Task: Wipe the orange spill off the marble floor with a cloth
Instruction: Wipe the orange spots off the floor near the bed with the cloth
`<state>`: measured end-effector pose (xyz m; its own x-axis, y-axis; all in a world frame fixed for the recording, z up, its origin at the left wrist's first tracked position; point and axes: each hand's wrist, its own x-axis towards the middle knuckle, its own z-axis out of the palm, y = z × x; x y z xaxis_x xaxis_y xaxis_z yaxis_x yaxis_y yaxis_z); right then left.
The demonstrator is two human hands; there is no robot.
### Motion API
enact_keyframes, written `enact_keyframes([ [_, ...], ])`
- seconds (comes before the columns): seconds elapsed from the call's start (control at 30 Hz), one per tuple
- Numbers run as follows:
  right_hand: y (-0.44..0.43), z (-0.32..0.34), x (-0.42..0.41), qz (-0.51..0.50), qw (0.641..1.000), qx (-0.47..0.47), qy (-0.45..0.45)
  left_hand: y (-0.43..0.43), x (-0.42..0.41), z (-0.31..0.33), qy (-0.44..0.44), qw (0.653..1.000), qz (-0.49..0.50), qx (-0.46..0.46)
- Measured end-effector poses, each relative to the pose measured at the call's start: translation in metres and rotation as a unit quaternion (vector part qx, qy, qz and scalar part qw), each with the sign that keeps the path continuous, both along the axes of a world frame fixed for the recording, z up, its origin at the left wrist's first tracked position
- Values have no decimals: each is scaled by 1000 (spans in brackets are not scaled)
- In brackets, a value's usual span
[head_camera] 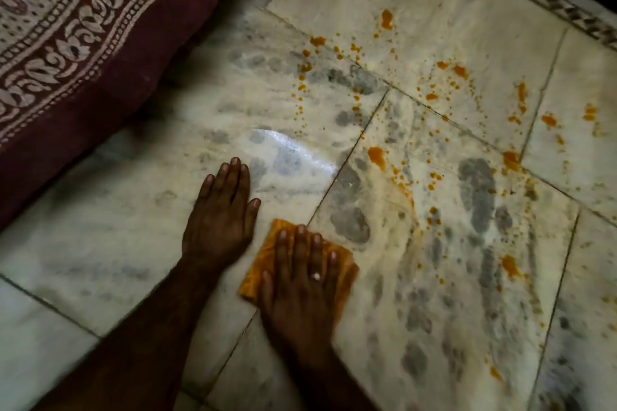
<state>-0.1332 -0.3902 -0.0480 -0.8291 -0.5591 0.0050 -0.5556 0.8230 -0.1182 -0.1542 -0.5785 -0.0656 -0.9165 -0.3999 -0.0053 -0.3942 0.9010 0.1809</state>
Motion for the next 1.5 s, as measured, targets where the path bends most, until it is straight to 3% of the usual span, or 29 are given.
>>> enact_keyframes([
  [0.17,-11,-1,-87,32,999,3,-26,-2,2,0,-8,1000,-8,2],
  [0.3,57,-7,-117,-66,996,46,-32,1,0,3,-16,1000,-6,7],
  [0.43,144,-2,-71,-151,986,72,-17,4,-1,7,-20,1000,-7,9],
  [0.57,152,0,14,-215,974,68,-28,26,-17,8,-12,998,42,33],
  [0.67,118,2,52,-153,987,47,-10,68,-36,7,5,999,-37,30],
  [0.77,92,1,36,-72,997,19,-11,103,-46,3,13,989,-144,21],
  [0.9,104,-4,-32,-59,998,16,5,116,-57,0,8,989,-144,21],
  [1.07,182,-4,-83,-178,982,58,11,118,-59,0,-12,988,-154,29],
  [1.17,228,-1,-62,-267,962,65,1,129,-56,3,-12,984,-173,26],
  [1.27,221,-1,-19,-370,928,49,-5,147,-51,2,3,983,-180,22],
  [1.4,170,-1,2,-271,962,33,10,150,-49,-1,19,985,-170,11],
  [1.5,136,-1,-39,-173,985,2,15,149,-49,-1,37,984,-172,-3],
])
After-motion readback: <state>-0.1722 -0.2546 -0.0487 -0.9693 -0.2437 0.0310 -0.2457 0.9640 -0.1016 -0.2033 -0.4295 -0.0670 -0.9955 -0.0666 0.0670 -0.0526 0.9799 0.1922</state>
